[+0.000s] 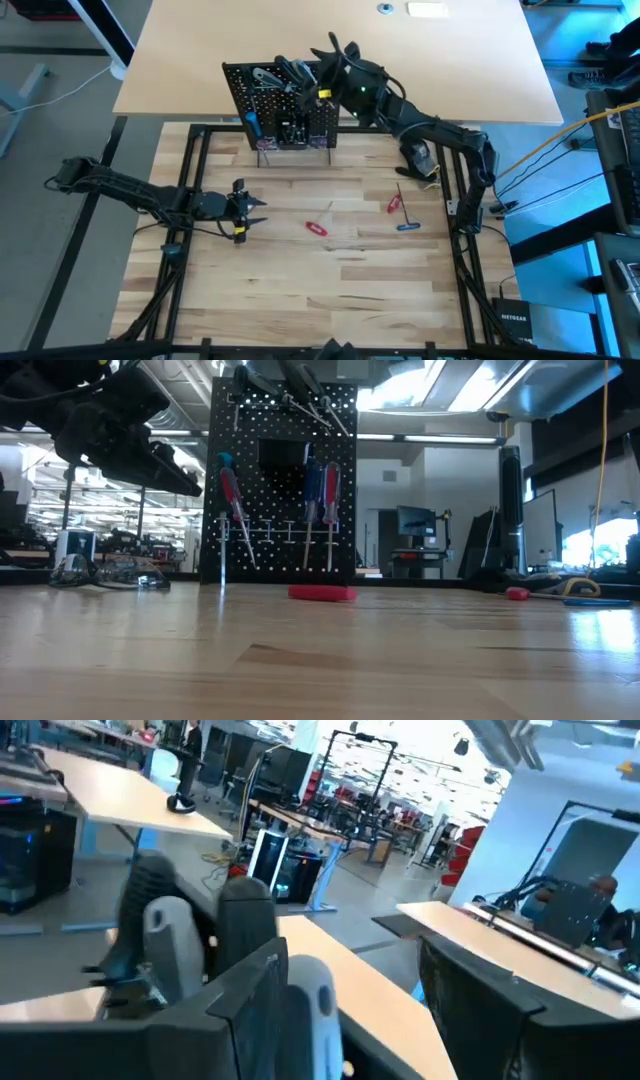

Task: Hang tools onto peg board
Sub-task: Adjust the screwdrivers

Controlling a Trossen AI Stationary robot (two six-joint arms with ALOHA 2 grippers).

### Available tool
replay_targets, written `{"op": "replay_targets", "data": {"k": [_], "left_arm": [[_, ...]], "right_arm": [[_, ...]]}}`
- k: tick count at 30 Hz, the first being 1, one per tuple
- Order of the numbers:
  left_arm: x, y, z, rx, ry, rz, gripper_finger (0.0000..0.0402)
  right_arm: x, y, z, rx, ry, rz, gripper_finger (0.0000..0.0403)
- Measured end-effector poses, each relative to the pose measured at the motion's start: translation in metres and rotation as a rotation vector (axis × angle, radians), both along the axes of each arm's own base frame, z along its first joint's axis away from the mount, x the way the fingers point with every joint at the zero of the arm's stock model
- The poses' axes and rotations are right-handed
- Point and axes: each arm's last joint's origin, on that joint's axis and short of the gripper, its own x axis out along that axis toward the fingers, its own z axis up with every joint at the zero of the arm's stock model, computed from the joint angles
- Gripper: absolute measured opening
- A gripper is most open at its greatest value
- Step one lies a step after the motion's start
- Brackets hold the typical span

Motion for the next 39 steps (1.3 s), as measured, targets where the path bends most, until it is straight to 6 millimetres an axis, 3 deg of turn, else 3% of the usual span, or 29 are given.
{"op": "replay_targets", "data": {"k": [12, 22, 29, 39], "left_arm": [[0.001, 0.007, 0.000, 0.006, -0.001, 0.037, 0.0193], [0.000, 0.008, -0.001, 0.003, 0.007, 0.047, 0.0193], [0.000, 0.008, -0.002, 0.009, 0.022, 0.045, 0.0193], [0.000, 0.008, -0.001, 0.003, 0.018, 0.049, 0.0193]], "right_arm": [[0.004, -0.005, 0.015, 0.050, -0.108, -0.020, 0.0225], [0.007, -0.007, -0.006, 0.133, 0.125, -0.070, 0.0225], [0.006, 0.009, -0.011, 0.106, 0.245, -0.168, 0.0225], [0.003, 0.015, -0.009, 0.068, 0.266, -0.378, 0.0225]]}}
